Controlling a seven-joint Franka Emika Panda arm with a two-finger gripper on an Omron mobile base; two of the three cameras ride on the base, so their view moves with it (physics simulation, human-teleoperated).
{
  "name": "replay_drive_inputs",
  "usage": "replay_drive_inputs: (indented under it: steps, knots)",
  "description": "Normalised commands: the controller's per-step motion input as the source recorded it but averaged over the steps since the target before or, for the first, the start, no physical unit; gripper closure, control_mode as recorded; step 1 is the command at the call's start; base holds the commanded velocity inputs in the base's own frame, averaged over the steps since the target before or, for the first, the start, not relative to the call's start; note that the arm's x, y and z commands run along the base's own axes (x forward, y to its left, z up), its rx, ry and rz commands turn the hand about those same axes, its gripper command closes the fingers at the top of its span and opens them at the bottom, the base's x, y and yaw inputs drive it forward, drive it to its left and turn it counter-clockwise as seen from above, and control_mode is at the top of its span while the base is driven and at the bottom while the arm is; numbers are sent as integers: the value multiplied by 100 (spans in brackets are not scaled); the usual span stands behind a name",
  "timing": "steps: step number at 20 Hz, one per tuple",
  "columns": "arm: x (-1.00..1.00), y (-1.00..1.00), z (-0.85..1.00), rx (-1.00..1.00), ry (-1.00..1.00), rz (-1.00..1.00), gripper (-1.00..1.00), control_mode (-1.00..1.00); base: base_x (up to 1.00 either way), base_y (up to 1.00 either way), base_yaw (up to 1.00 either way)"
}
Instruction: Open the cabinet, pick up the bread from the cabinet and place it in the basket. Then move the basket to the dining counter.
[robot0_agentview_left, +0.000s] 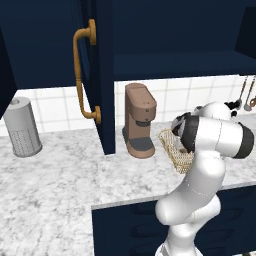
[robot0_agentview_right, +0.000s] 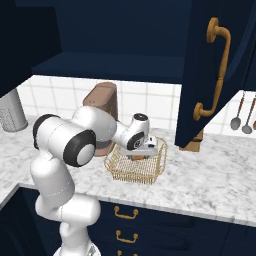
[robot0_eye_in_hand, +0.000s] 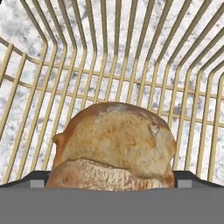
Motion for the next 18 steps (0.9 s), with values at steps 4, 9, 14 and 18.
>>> replay_drive_inputs:
  steps: [4,9,14,18]
  knots:
    - [-36,-14,-58,0,40,0,-100,-100,0,0,0]
    - [-99,-33,-75,0,20,0,-100,-100,0,0,0]
    - [-85,-8,-100,0,12,0,-100,-100,0,0,0]
    - [-66,-14,-100,4,36,0,-100,-100,0,0,0]
